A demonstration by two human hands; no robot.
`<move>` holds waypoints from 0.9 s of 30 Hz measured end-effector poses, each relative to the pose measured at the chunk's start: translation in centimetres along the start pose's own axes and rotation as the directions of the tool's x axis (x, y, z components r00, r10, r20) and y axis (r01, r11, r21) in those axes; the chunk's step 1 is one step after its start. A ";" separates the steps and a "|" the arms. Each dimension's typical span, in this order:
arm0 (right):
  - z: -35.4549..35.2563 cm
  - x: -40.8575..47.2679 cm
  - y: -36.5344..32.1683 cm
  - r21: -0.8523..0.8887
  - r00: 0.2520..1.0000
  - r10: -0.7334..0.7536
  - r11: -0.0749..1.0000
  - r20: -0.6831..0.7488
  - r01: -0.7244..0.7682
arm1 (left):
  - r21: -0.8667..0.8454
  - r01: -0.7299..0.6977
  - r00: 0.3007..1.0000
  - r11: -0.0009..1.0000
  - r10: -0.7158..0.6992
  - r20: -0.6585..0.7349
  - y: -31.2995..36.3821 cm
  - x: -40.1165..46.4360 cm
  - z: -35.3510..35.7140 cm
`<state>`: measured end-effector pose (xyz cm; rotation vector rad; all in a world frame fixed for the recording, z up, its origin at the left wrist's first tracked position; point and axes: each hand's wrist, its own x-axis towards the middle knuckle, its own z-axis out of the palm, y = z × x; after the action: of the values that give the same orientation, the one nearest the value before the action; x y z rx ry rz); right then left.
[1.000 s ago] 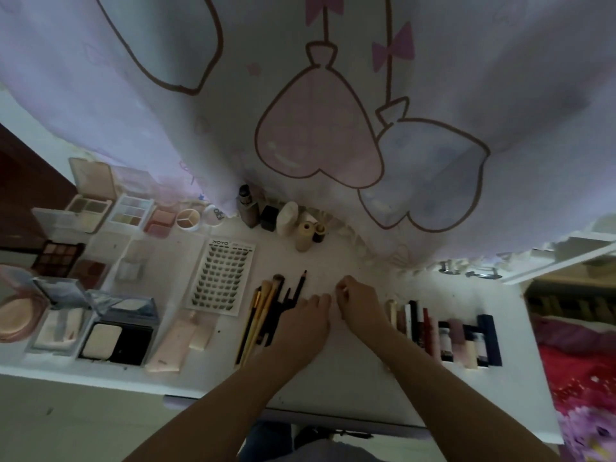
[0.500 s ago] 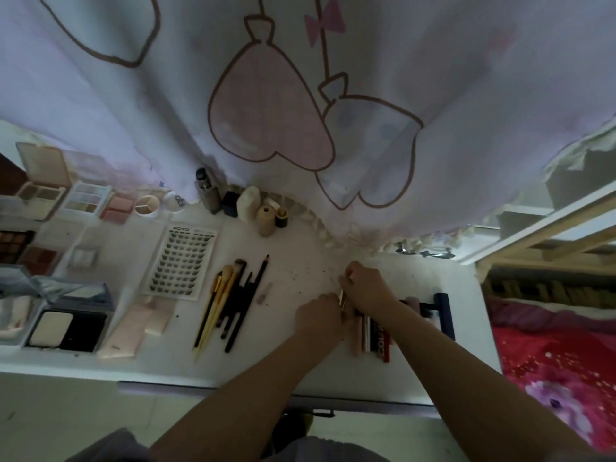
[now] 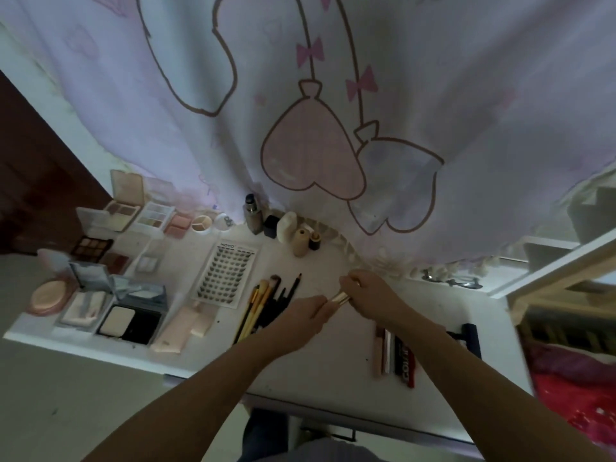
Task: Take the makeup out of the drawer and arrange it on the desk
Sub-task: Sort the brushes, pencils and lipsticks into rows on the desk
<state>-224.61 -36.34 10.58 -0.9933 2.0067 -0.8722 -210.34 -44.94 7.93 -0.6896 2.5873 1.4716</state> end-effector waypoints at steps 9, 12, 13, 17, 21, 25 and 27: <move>-2.8 -1.4 -1.7 0.025 0.929 0.106 0.992 0.355 -0.123 | 0.385 -0.138 0.987 0.913 0.157 -0.018 -0.8 -0.4 -2.8; -2.8 -1.3 -2.0 -0.033 0.928 0.176 0.984 0.328 -0.174 | 0.502 -0.143 0.978 0.853 0.198 -0.058 -0.7 -0.5 -3.0; -2.7 -1.2 -2.0 -0.018 0.935 0.158 0.987 0.317 -0.161 | 0.492 -0.133 0.981 0.860 0.186 -0.060 -0.7 -0.6 -3.1; -3.0 -1.0 -1.7 0.028 0.949 0.072 0.996 0.307 -0.085 | 0.395 -0.110 0.987 0.912 0.146 -0.063 -0.9 -0.6 -3.3; -3.0 -1.3 -1.8 0.059 0.930 0.173 0.977 0.325 -0.203 | 0.475 -0.120 0.978 0.872 0.185 -0.093 -1.3 -0.8 -3.4; -2.7 -1.0 -1.5 0.028 0.951 0.093 0.994 0.295 -0.105 | 0.440 -0.107 0.987 0.892 0.149 -0.063 -1.2 -0.8 -3.4; -2.8 -1.0 -1.4 0.087 0.949 0.065 0.992 0.309 -0.096 | 0.368 -0.087 0.992 0.926 0.115 -0.053 -1.2 -0.8 -3.5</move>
<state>-226.01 -35.45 13.45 -0.9208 1.7116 -0.7199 -208.61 -48.10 9.12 -0.5780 2.8771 0.9526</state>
